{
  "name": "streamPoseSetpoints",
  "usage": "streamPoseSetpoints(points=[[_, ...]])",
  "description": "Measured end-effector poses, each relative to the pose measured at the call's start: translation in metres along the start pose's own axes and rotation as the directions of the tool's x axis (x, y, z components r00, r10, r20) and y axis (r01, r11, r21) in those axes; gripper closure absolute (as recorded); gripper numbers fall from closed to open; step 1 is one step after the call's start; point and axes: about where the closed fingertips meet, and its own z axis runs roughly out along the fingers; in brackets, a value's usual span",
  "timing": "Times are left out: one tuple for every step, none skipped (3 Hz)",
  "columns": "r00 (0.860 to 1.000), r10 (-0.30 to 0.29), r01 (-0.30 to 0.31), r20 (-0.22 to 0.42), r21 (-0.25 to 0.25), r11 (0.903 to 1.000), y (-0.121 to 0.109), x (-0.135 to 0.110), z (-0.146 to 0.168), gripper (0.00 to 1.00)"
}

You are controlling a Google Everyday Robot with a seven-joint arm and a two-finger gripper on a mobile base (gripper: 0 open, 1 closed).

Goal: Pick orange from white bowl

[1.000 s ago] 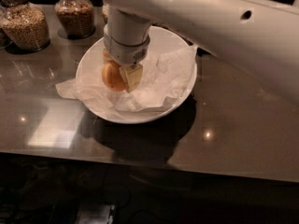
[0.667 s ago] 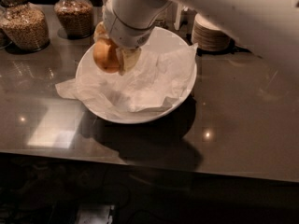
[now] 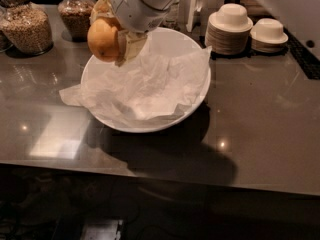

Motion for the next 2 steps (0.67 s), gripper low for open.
streamPoseSetpoints(points=[[1.0, 0.0, 0.0, 0.0, 0.0, 1.0, 0.0, 0.0, 0.0, 1.0], [0.995, 0.043, -0.042, 0.087, -0.009, 0.9991, 0.0005, -0.0002, -0.0064, 1.0]])
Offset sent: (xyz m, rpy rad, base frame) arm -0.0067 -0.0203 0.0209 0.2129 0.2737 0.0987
